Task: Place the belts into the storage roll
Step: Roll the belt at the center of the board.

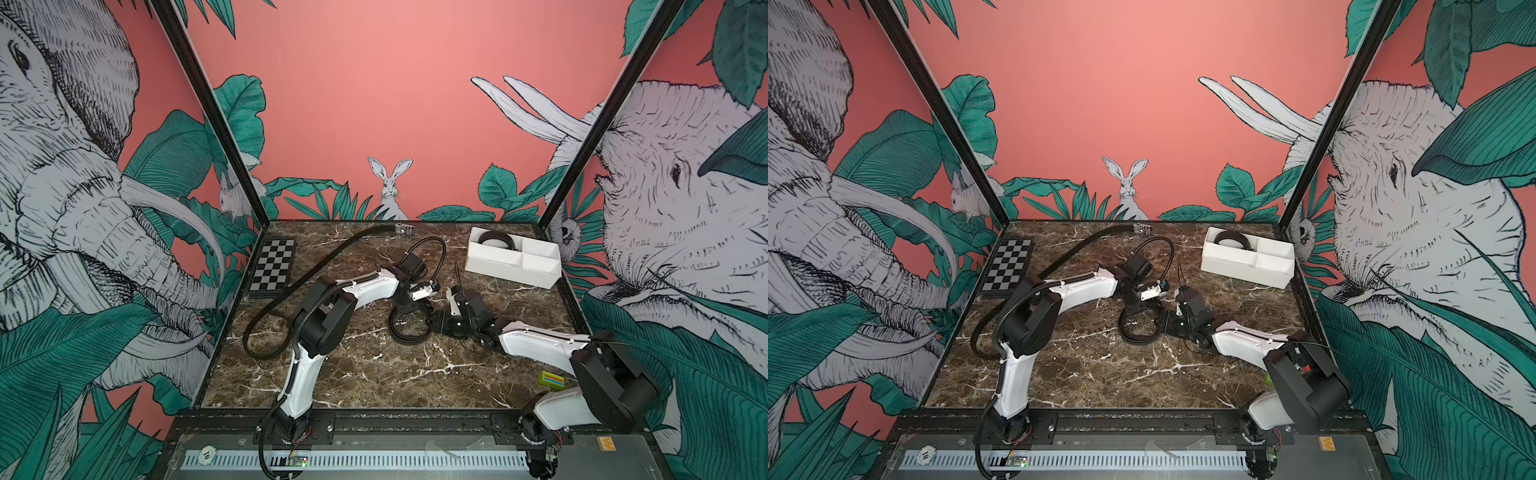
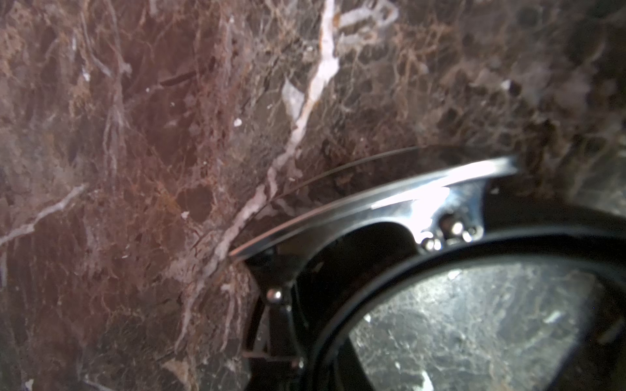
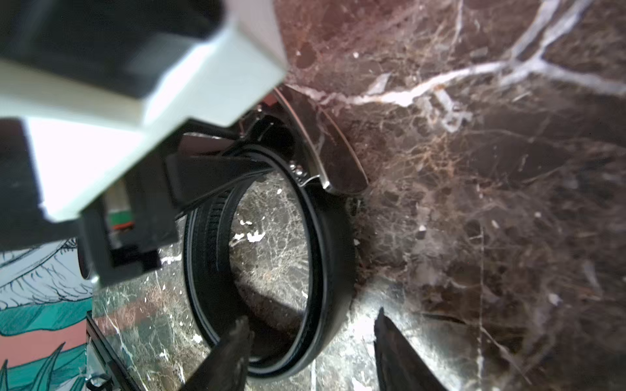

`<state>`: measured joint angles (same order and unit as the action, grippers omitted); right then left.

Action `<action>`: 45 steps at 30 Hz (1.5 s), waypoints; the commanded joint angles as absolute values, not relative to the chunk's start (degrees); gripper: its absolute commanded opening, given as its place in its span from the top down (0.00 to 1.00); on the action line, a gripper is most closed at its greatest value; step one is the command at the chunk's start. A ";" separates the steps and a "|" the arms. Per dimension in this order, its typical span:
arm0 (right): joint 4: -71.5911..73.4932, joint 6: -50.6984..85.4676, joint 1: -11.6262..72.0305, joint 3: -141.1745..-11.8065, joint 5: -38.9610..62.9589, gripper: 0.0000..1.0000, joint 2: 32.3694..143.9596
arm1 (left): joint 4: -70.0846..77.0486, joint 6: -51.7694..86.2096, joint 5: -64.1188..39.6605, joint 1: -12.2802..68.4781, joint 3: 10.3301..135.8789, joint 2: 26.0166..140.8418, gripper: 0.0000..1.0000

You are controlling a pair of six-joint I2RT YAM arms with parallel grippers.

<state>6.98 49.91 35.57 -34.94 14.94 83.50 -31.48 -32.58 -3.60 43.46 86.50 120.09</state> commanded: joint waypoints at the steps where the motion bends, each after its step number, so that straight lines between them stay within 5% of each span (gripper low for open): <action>1: 6.28 54.16 35.68 -36.16 13.98 0.47 86.28 | -29.71 -32.54 -5.81 44.03 84.41 119.36 0.99; 10: 2.82 54.93 35.95 -38.76 14.58 0.60 91.21 | -29.53 -31.62 -7.46 44.12 84.16 118.32 0.98; 24: -5.93 56.09 35.96 -41.21 13.15 0.94 93.04 | -30.28 -29.69 -8.32 45.04 84.46 117.55 0.92; 38: -7.10 58.71 36.12 -39.60 10.98 1.00 89.71 | -25.48 -16.40 -11.44 45.03 83.28 107.02 0.47; 45: -9.51 58.45 36.72 -40.78 9.49 1.00 89.21 | -26.89 -2.62 -4.55 44.96 79.55 100.32 0.35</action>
